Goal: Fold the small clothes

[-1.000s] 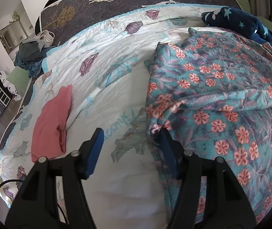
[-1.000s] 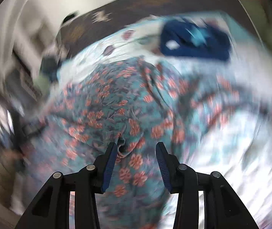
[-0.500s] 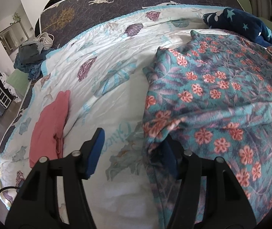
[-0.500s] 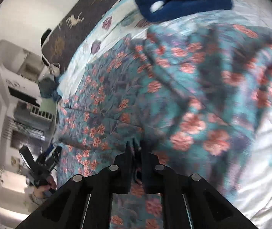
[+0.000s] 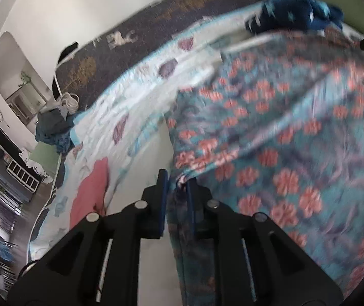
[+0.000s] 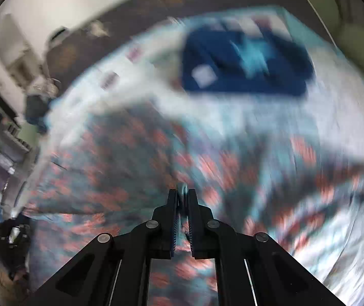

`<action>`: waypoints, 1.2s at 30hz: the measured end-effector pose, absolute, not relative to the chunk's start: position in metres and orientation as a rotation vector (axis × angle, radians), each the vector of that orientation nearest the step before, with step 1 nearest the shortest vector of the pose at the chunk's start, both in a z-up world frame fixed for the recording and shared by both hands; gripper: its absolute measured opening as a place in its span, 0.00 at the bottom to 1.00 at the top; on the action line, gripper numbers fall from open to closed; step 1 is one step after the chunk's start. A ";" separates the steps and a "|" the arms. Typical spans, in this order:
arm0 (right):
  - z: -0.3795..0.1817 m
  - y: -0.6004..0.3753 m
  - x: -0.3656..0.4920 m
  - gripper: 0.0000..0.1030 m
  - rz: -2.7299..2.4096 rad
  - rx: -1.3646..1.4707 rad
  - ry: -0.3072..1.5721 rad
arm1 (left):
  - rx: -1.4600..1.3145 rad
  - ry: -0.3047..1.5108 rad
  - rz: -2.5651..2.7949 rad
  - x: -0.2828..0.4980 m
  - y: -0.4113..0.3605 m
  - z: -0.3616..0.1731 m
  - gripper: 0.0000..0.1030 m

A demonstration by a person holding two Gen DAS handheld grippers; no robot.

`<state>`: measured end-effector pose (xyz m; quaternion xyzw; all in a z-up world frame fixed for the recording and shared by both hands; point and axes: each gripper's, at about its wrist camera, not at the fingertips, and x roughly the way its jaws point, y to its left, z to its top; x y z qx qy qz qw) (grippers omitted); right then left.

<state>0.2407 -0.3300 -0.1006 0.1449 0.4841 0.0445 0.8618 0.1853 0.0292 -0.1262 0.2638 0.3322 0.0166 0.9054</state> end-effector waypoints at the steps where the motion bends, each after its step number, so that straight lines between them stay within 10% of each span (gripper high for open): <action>1: -0.108 -0.335 0.234 0.12 0.065 0.315 1.012 | 0.543 0.704 0.030 0.184 0.032 -0.127 0.17; 7: -0.082 -0.357 0.195 0.18 0.050 0.371 0.925 | 0.376 0.729 -0.038 0.172 0.062 -0.099 0.27; 10: -0.069 -0.347 0.191 0.18 0.137 0.316 0.931 | 0.145 0.723 -0.061 0.188 0.095 -0.076 0.50; 24: -0.103 -0.268 0.278 0.25 0.280 0.158 1.170 | 0.340 0.805 -0.122 0.249 0.036 -0.103 0.50; 36: -0.087 -0.288 0.170 0.25 0.264 0.066 1.265 | 0.464 0.794 -0.242 0.196 0.016 -0.096 0.50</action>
